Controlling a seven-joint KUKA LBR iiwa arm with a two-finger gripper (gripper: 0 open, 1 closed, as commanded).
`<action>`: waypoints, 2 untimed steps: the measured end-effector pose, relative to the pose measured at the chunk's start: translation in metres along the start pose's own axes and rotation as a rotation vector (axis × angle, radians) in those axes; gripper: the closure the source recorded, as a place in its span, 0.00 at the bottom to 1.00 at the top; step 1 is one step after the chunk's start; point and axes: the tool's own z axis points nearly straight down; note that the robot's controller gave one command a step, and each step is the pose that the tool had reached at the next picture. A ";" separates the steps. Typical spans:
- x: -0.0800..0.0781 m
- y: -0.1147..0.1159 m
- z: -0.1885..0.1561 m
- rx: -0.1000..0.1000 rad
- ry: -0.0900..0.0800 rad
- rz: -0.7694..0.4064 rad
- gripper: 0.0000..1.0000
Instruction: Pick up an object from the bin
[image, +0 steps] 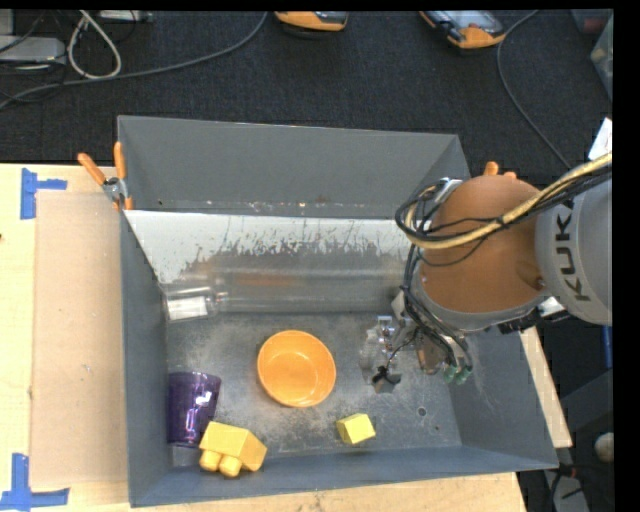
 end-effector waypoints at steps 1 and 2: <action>0.000 0.000 0.000 0.000 0.000 0.000 1.00; -0.022 0.013 -0.035 0.000 0.000 -0.021 1.00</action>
Offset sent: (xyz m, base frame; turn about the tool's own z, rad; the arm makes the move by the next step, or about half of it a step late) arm 0.0238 0.0147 0.0385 -0.0130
